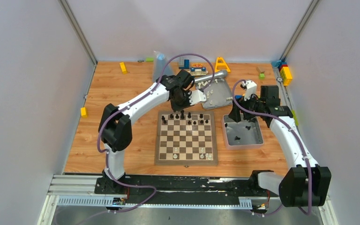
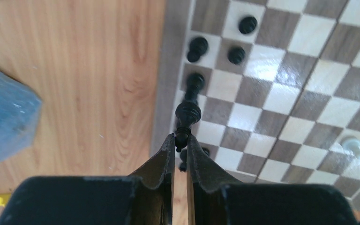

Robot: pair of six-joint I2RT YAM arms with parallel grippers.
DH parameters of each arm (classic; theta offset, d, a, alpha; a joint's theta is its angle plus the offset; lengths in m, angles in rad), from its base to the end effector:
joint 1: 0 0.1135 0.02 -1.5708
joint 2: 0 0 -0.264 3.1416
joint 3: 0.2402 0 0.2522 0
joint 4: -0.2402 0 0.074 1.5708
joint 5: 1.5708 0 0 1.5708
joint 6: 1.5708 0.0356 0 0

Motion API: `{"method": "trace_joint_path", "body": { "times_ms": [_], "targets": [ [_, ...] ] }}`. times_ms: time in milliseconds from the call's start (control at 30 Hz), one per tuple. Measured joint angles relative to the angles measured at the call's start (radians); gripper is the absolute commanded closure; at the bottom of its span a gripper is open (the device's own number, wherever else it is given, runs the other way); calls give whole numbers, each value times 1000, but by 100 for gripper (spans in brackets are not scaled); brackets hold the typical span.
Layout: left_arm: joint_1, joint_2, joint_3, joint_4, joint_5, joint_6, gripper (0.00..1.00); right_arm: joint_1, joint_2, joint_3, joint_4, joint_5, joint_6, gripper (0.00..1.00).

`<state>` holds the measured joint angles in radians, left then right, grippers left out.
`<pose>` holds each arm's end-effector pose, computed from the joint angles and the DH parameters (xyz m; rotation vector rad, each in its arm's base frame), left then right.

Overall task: Set up the chess pieces on the board
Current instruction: Place the chess piece on the chessboard.

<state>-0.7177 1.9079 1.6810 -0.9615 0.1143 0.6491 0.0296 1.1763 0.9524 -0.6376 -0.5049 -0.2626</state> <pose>0.2989 -0.2663 0.2645 1.7653 2.1195 -0.1760 0.2386 0.0243 0.2815 -0.5617 2.2820 0.4987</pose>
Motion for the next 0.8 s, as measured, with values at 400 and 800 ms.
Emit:
{"method": "trace_joint_path", "body": {
  "times_ms": [400,800],
  "targets": [
    [-37,290,482,-166,-11,11,96,-5,10,-4,12,134,21,29],
    [-106,377,539,-241,-43,38,93,-88,10,-4,23,225,45,28]
  ]
}}
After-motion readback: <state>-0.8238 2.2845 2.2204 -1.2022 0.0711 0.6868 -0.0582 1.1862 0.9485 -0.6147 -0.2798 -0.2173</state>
